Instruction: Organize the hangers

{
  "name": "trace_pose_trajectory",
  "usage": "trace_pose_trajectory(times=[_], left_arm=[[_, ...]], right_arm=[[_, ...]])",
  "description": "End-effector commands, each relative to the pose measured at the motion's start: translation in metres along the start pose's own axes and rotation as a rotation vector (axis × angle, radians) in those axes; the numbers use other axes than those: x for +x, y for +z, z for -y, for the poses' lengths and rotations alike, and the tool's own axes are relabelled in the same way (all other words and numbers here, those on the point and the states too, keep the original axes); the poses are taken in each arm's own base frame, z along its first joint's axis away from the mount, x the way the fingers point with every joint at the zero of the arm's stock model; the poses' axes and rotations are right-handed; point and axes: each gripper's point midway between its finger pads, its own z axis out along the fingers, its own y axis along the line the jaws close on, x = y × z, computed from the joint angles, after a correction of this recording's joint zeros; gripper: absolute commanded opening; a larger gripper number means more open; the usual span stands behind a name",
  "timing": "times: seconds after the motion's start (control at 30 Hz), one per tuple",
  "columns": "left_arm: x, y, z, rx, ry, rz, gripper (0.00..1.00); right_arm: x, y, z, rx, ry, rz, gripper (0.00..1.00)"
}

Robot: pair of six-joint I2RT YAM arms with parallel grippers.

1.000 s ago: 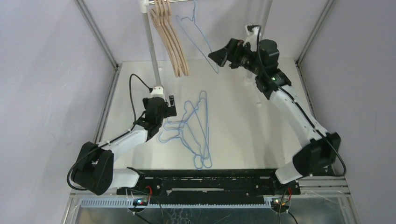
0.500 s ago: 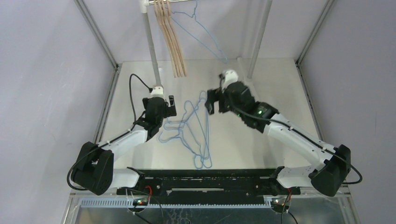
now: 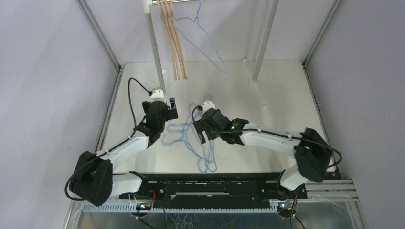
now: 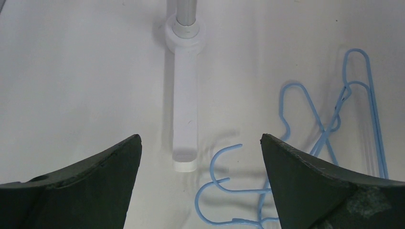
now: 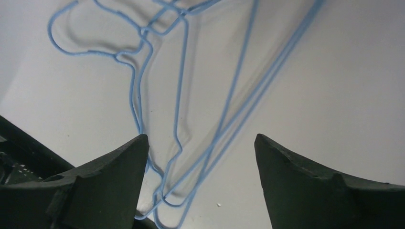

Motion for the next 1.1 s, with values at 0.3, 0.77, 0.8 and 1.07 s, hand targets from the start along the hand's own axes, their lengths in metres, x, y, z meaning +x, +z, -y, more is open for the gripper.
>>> trace_pose_trajectory(times=[0.3, 0.77, 0.8, 1.07], left_arm=[[-0.024, -0.012, -0.026, -0.091, -0.086, 0.110, 0.99], [-0.018, -0.007, -0.025, -0.086, -0.092, 0.086, 0.99], [-0.019, -0.007, -0.025, -0.086, -0.094, 0.088, 0.99], [-0.020, -0.009, -0.027, -0.089, -0.095, 0.096, 0.99]], right_arm=[[0.020, 0.075, -0.045, -0.125, 0.041, -0.100, 0.76], [0.040, 0.099, -0.033, -0.113, 0.070, -0.164, 0.39], [0.042, 0.100, -0.032, -0.108, 0.064, -0.168, 0.32], [0.020, 0.071, -0.031, -0.171, 0.058, -0.128, 0.00]])
